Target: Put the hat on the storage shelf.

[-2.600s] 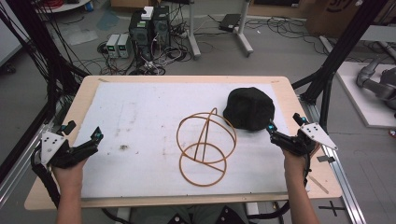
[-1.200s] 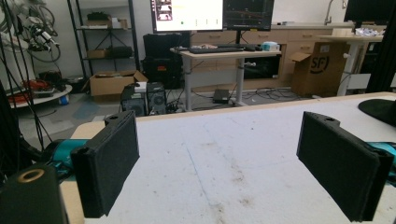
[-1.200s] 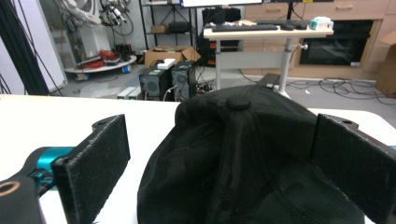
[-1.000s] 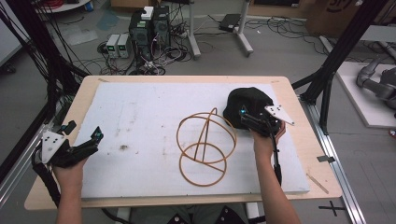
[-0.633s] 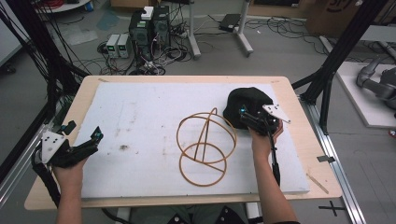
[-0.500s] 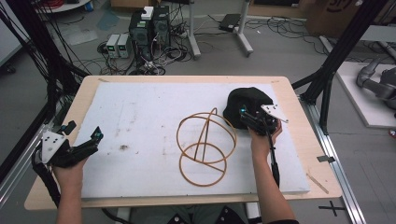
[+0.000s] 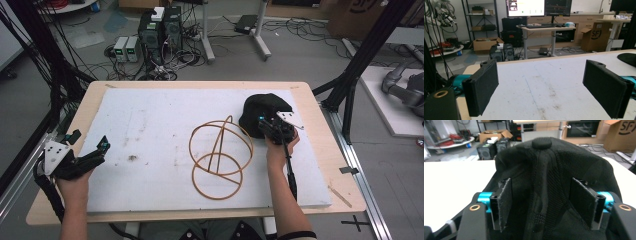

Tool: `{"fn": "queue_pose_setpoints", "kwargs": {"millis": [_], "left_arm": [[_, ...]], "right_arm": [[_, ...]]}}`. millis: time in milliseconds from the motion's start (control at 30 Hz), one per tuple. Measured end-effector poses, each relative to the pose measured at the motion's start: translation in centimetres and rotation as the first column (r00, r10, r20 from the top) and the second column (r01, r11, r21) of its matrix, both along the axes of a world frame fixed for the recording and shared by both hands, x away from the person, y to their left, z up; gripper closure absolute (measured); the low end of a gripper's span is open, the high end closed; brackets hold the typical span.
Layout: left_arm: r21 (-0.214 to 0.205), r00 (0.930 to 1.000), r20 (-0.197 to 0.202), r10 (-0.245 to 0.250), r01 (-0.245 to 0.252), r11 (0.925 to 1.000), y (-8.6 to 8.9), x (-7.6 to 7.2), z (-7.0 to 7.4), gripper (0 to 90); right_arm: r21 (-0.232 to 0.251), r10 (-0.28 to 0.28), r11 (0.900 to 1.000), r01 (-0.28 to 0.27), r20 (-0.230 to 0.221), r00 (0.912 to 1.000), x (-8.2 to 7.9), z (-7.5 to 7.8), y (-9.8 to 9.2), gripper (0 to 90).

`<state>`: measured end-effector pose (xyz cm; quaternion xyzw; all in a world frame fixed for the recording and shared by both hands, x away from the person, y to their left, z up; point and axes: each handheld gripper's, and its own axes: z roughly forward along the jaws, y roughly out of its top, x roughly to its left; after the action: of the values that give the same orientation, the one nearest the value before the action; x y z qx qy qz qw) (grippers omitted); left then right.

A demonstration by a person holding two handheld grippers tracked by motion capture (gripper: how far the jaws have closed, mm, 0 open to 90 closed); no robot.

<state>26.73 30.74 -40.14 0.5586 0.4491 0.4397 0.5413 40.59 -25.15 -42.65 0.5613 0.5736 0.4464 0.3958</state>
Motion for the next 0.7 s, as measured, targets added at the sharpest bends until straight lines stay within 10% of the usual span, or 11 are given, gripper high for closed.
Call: {"fn": "queue_pose_setpoints", "kwargs": {"millis": [700], "left_arm": [[0.002, 1.0000, -0.002, 0.000, 0.000, 1.0000, -0.02, -0.01, -0.05, 13.7]], "right_arm": [[-0.031, 0.005, 0.9995, -0.006, -0.047, 0.9989, 0.10, 0.12, -0.56, 83.4]]}}
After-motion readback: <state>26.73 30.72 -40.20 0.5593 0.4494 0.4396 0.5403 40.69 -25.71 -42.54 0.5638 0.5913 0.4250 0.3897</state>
